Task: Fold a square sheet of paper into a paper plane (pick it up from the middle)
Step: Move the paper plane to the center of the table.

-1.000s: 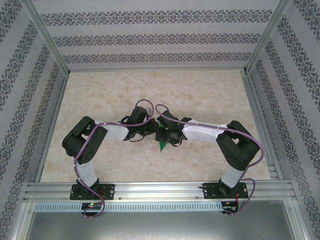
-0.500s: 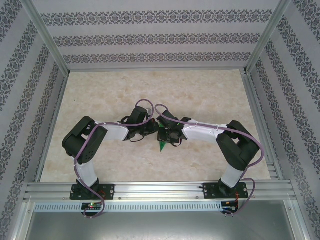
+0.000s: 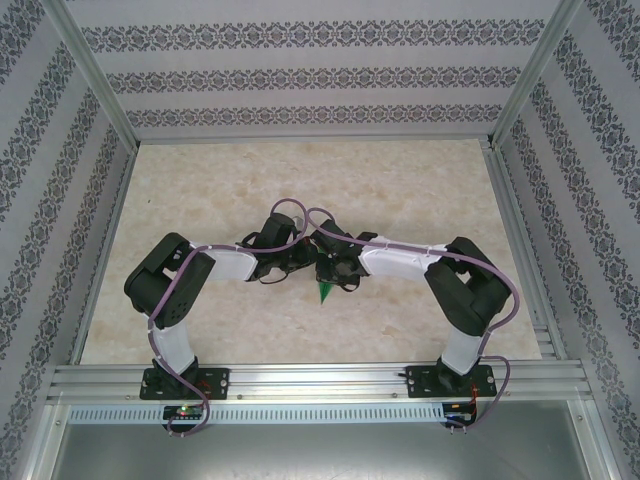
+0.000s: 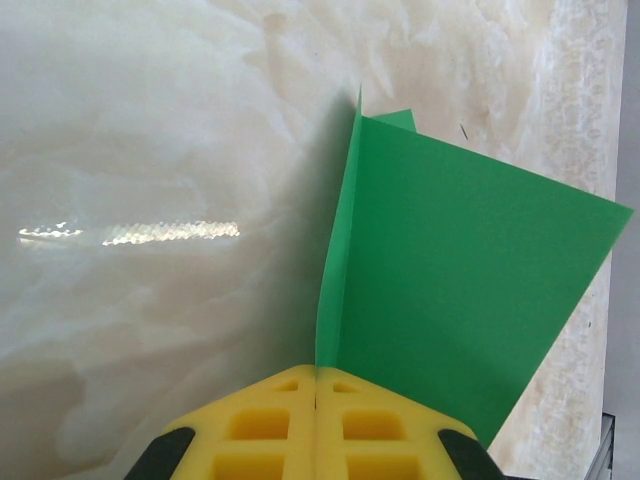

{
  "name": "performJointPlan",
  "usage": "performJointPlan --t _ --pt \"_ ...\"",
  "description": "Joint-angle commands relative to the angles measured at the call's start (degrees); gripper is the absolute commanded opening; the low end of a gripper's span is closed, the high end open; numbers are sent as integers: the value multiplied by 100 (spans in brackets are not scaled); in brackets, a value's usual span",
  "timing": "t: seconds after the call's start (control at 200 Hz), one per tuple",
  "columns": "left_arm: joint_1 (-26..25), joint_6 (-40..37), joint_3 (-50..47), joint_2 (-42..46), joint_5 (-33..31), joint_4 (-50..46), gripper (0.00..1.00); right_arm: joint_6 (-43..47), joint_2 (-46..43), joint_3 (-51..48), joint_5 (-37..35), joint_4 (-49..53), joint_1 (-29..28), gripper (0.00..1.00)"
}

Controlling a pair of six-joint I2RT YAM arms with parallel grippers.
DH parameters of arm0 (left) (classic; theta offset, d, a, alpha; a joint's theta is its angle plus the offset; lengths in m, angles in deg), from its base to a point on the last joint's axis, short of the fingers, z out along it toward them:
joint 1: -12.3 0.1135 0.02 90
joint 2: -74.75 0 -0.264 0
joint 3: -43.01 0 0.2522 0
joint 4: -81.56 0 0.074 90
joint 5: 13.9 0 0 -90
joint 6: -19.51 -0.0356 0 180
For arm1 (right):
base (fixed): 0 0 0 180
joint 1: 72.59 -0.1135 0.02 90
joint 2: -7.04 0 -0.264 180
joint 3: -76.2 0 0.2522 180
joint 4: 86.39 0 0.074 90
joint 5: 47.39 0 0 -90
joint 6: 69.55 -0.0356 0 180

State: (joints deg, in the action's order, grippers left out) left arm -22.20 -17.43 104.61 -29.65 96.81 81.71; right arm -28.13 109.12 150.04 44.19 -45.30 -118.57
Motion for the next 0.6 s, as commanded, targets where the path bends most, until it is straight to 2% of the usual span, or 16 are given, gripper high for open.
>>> performJointPlan --t 0.0,0.215,0.395,0.594 --pt "99 12 -36 224 13 -69 2 -75 84 162 -206 201 67 21" --pt "447 -188 -106 696 -87 -520 29 410 -86 252 -510 559 122 8" --pt "898 -362 -332 1272 -402 -1067 45 1157 -193 446 -617 941 267 9" --pt "1042 -469 -409 1687 -1298 -1896 66 1499 45 728 -668 1204 335 11"
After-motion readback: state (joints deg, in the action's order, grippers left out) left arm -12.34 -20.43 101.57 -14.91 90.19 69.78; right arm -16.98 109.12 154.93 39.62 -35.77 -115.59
